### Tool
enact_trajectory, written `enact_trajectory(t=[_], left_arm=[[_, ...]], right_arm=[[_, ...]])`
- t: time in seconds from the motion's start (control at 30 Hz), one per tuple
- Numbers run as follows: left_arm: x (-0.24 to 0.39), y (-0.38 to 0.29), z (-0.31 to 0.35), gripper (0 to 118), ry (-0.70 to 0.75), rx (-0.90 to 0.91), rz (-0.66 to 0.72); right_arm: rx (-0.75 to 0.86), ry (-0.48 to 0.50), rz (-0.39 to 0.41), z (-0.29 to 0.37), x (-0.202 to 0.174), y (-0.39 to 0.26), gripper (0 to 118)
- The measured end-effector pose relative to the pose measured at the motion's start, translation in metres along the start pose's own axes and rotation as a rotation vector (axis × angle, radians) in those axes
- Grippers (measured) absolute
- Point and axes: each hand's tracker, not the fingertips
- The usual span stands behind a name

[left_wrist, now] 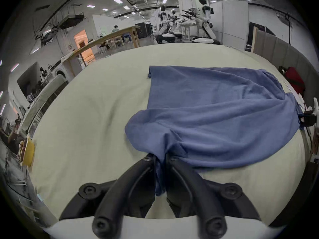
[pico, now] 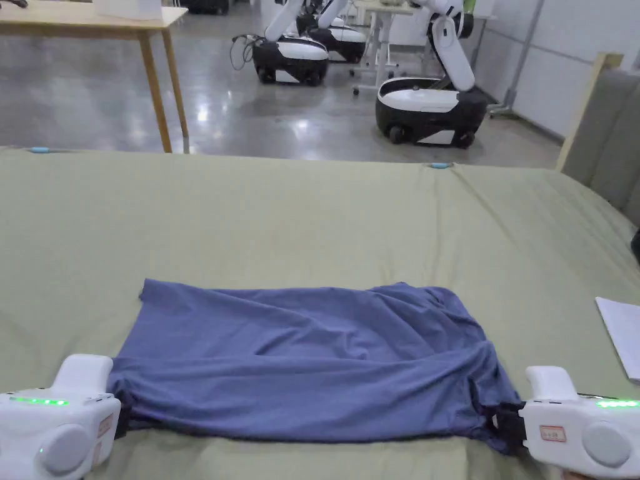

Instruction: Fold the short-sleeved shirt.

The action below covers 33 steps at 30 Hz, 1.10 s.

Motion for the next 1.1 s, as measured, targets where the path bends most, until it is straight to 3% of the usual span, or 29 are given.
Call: enact_trajectory(t=[0.1,0.2,0.33,0.43,0.57,0.7,0.73,0.77,0.8,0.83,0.9,0.97,1.03,1.07,1.1], left_arm=[[-0.007,0.006,0.013,7,-0.018,0.031,0.009],[-0.014,0.01,0.037,6,-0.033,0.095,0.005],[-0.022,0.008,0.083,6,-0.047,0.157,-0.024],[-0.032,-0.007,0.105,6,-0.071,0.135,-0.031],[-0.039,-0.054,0.088,6,-0.077,0.021,-0.007],[-0.037,-0.092,0.057,7,-0.114,-0.05,0.069],[-0.037,-0.096,0.056,16,-0.11,-0.038,0.079],[-0.038,-0.096,0.062,45,-0.092,-0.017,0.097],[-0.038,-0.094,0.069,101,-0.071,-0.017,0.095],[-0.037,-0.093,0.08,118,-0.054,0.004,0.075],[-0.035,-0.083,0.107,116,-0.03,0.179,0.036],[-0.031,-0.065,0.116,116,-0.005,0.201,0.015],[-0.028,-0.045,0.117,104,-0.025,0.259,0.033],[-0.026,-0.032,0.112,85,-0.045,0.277,0.043],[-0.021,-0.021,0.104,36,-0.041,0.263,0.033]], right_arm=[[-0.004,0.035,-0.042,0.019,0.003,0.003,17],[0.095,0.079,-0.073,0.06,0.004,0.007,17],[0.155,0.08,-0.019,0.123,-0.008,0.002,17],[0.126,0.105,-0.026,0.15,-0.005,-0.01,17],[0.039,0.056,-0.002,0.137,-0.013,-0.046,17],[-0.037,0.058,-0.079,0.091,-0.002,-0.075,19],[-0.036,0.047,-0.074,0.088,-0.002,-0.077,32],[-0.031,0.022,-0.059,0.092,-0.002,-0.077,60],[-0.027,-0.015,-0.041,0.098,-0.002,-0.076,100],[-0.019,-0.031,-0.017,0.105,-0.004,-0.073,112],[0.124,-0.02,0.019,0.133,-0.015,-0.062,113],[0.245,-0.008,0.031,0.15,-0.028,-0.047,113],[0.357,-0.003,0.046,0.155,-0.041,-0.032,105],[0.38,-0.001,0.057,0.152,-0.048,-0.022,84],[0.4,0.006,0.058,0.148,-0.053,-0.014,36]])
